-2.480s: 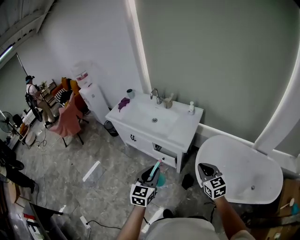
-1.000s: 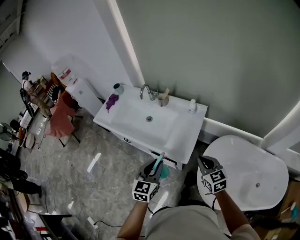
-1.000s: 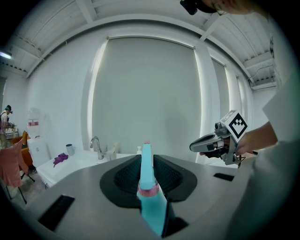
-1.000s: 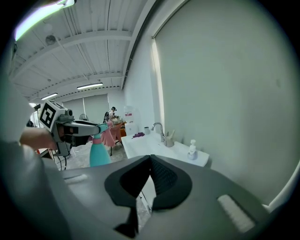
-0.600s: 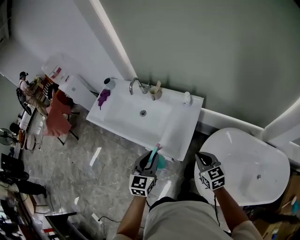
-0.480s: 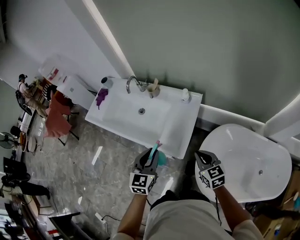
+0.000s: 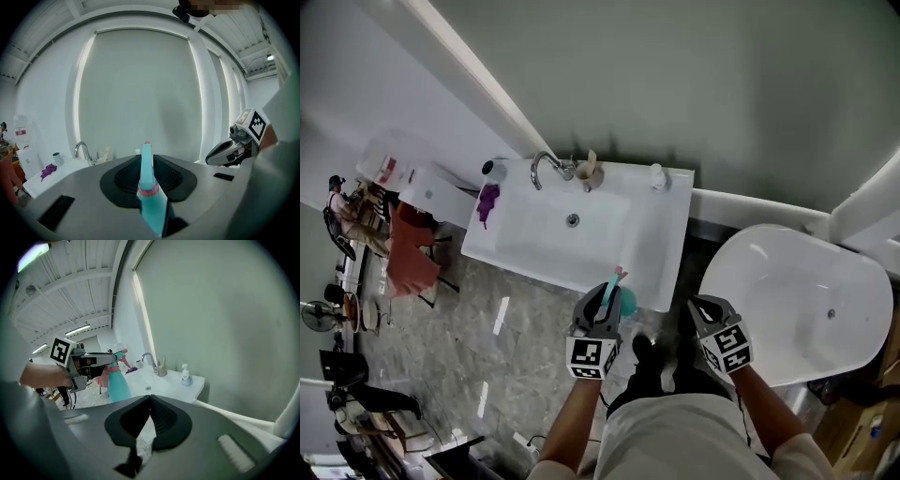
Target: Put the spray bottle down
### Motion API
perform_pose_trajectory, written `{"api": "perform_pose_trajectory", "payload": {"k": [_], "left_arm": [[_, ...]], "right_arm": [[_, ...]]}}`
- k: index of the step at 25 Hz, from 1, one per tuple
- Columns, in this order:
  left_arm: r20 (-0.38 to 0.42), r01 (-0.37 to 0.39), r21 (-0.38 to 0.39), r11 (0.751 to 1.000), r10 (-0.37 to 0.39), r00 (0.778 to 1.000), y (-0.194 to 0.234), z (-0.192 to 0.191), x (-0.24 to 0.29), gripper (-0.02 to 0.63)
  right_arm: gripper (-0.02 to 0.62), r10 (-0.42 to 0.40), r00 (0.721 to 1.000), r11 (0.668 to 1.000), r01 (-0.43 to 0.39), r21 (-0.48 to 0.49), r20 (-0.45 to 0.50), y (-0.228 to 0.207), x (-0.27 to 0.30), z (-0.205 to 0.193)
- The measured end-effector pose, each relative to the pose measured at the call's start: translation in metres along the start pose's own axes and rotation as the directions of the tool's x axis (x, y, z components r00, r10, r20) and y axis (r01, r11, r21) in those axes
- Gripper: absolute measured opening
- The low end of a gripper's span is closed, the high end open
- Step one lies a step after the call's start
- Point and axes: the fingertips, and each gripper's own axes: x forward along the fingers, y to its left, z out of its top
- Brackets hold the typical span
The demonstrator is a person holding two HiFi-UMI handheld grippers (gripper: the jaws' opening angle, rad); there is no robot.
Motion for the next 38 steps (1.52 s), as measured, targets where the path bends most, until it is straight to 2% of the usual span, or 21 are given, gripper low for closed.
{"api": "perform_pose_trajectory", "payload": {"k": [6, 17, 30, 38], "left_arm": [[-0.034, 0.074, 0.020, 0.997, -0.073, 0.997, 0.008, -0.011, 0.026, 0.083], [-0.021, 0.175, 0.036, 0.984, -0.174, 0.984, 0.026, -0.033, 0.084, 0.083], [-0.029, 0.259, 0.036, 0.965, -0.258, 0.966, 0.029, -0.072, 0.159, 0.083], [-0.035, 0.270, 0.035, 0.962, -0.269, 0.963, 0.031, -0.088, 0.190, 0.081]], "right_arm": [[0.011, -0.065, 0.998, 0.997, 0.066, 0.041, -0.009, -0.005, 0.012, -0.002], [0.011, -0.171, 0.984, 0.979, 0.174, 0.104, -0.042, -0.010, 0.038, -0.014], [0.011, -0.232, 0.968, 0.960, 0.243, 0.140, -0.094, -0.018, 0.078, -0.037], [0.011, -0.230, 0.964, 0.950, 0.253, 0.182, -0.134, -0.017, 0.093, -0.051]]}}
